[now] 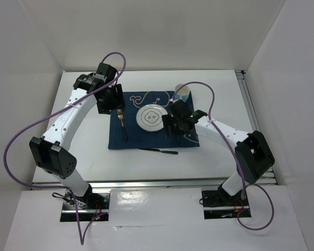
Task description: Set the dinner table for one person
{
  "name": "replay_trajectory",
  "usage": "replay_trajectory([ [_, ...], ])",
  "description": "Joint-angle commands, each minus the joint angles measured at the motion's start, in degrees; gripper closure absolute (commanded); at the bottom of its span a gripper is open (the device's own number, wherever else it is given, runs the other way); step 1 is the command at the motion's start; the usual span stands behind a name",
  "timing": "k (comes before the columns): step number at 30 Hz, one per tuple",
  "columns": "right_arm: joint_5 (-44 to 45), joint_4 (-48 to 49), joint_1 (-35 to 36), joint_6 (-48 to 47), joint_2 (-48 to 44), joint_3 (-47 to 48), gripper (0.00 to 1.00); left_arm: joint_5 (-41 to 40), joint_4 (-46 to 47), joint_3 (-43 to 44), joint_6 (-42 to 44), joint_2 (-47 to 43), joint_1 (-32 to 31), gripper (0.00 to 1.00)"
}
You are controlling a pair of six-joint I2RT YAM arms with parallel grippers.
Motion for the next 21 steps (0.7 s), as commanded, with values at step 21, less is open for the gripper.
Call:
replay_trajectory([
  [21,-15.28,9.17,9.49,-15.05,5.33,-6.81,0.29,0.55,0.55,-1.63,0.68,-2.11,0.38,0.24],
])
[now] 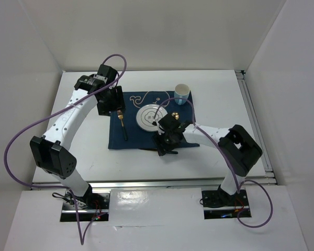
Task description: Set the dinner table for one person
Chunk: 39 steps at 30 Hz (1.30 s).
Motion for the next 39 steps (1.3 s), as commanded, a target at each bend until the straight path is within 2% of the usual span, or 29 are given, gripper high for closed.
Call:
replay_trajectory([
  [1,-0.37,2.46,2.04,-1.48,0.3,-0.32,0.29,0.46,0.46,-0.67,0.65,-2.11,0.38,0.24],
  [8,3.67,1.85,5.37,0.18,0.3,-2.7,0.33,0.46,0.46,-0.15,0.65,-1.58,0.38,0.24],
  [12,6.84,0.7,8.53,0.72,0.3,-3.22,0.38,0.46,0.46,-0.14,0.65,-1.58,0.38,0.24],
  [13,7.54,0.0,9.06,0.72,0.3,-3.22,0.42,0.46,0.98,-0.14,0.65,-1.58,0.38,0.24],
  [16,10.88,-1.93,11.96,1.86,0.92,-2.53,0.67,0.46,0.99,-0.14,0.65,-1.58,0.38,0.24],
  [17,11.41,-1.94,12.67,1.86,1.44,-1.74,0.78,0.46,0.99,-0.67,0.65,-1.58,0.38,0.24],
  [19,11.42,-3.6,14.42,1.86,1.45,-0.95,0.88,0.46,0.99,-0.67,0.65,-1.58,0.38,0.24],
  [20,11.42,-4.22,14.95,1.34,1.45,-0.07,0.96,0.46,0.99,-0.67,0.65,-1.58,0.38,0.24],
  [21,11.42,-4.83,15.74,1.33,1.45,0.46,0.99,0.46,0.99,-0.67,0.65,-1.58,0.38,0.24],
  [27,10.8,-11.51,16.89,-1.39,-3.73,4.42,1.0,-0.68,0.99,-0.06,0.65,-2.63,0.38,0.24],
  [31,16.15,-14.85,16.89,-1.92,-10.4,5.21,1.0,-1.3,0.99,-0.06,0.04,-2.63,0.38,0.24],
  [36,19.14,-15.04,7.86,2.63,-15.6,3.2,1.0,-0.6,0.99,-0.58,-0.49,-3.16,0.38,0.24],
  [39,17.05,-15.03,-2.07,7.11,-14.47,6.07,1.0,-0.07,0.99,-0.58,-0.49,-3.16,0.38,0.24],
])
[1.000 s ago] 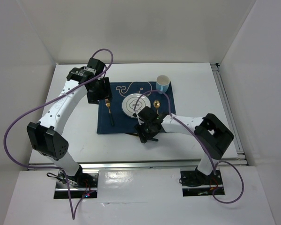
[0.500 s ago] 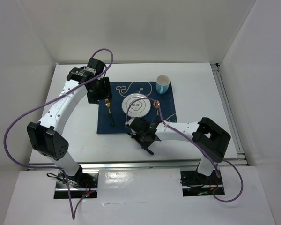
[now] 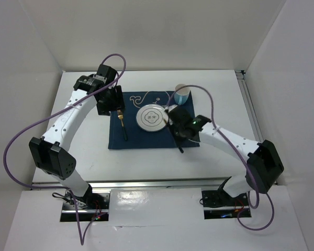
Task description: Set the dinner table for one person
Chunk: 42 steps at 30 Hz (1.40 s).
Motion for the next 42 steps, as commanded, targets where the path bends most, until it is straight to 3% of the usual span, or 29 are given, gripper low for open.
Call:
replay_trajectory([
  [1,-0.5,-1.74,-10.92,5.86,1.18,4.45,1.0,0.41,0.68,-0.37,-0.36,-2.25,0.38,0.24],
  [7,-1.75,1.41,-19.39,7.28,9.79,9.73,1.0,0.41,0.68,-0.37,0.17,-2.24,0.38,0.24],
  [16,-0.69,3.87,-25.37,6.66,23.07,15.36,0.96,-0.11,0.68,-1.42,0.17,-2.77,0.38,0.24],
  [17,-0.7,3.88,-25.38,7.18,23.08,15.36,0.91,-0.11,0.68,-1.42,0.17,-2.77,0.38,0.24],
  [18,-0.7,3.88,-25.38,7.19,23.69,15.36,0.79,-0.11,0.68,-1.42,0.17,-2.77,0.38,0.24],
  [19,-0.7,3.88,-25.38,7.71,23.69,15.97,0.59,-0.11,0.68,-1.42,0.17,-2.77,0.38,0.24],
  [21,-0.08,2.57,-25.38,8.24,23.69,16.58,0.51,-0.11,0.68,-1.42,0.17,-2.77,0.38,0.24],
  [30,1.85,-2.62,-28.18,8.24,12.37,18.96,0.39,-0.11,0.68,0.24,0.7,-2.24,0.38,0.24],
  [33,5.08,-4.73,-31.43,11.57,7.09,18.96,0.24,-2.39,0.16,1.91,1.31,-1.72,1.07,0.24],
  [34,6.41,-6.04,-32.4,12.97,4.65,18.44,0.11,-2.4,-0.46,2.44,1.31,-1.71,1.08,0.24],
  [36,7.91,-6.58,-35.99,16.74,2.17,17.39,0.01,-2.4,-0.46,3.67,1.84,-1.71,2.3,0.24],
  [42,5.64,-5.36,-43.74,21.51,-8.64,9.92,0.01,-2.58,-0.99,4.82,2.37,-2.94,3.36,0.24],
])
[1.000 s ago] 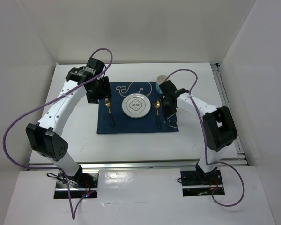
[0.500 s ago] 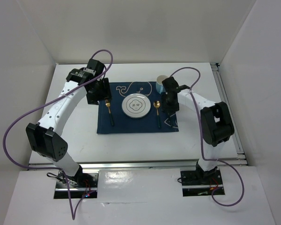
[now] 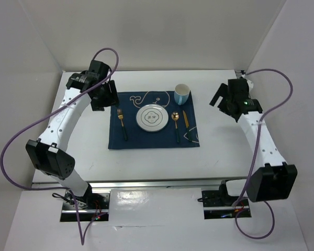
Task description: Set the dinner table for one person
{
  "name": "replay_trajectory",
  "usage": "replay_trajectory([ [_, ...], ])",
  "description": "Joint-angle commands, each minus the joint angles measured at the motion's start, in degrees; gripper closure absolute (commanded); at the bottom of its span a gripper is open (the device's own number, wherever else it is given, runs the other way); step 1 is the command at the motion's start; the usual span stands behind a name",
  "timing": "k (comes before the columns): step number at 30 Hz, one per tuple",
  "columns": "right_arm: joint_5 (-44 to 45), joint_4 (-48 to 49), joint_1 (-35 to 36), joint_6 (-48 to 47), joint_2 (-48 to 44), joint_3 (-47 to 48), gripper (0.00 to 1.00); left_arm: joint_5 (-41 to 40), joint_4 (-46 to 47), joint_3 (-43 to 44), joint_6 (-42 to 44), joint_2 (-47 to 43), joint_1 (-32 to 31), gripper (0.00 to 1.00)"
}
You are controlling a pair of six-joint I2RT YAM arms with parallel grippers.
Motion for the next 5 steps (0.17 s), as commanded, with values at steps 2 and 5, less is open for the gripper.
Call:
replay_trajectory([
  [2,0.25,-1.29,-2.07,4.09,-6.67,-4.61,0.01,-1.66,-0.82,2.17,2.04,-2.29,1.2,0.24],
  [5,-0.27,-0.76,-3.21,3.4,-9.75,-6.98,0.01,-0.61,-0.82,2.17,2.04,-2.9,2.43,0.24],
])
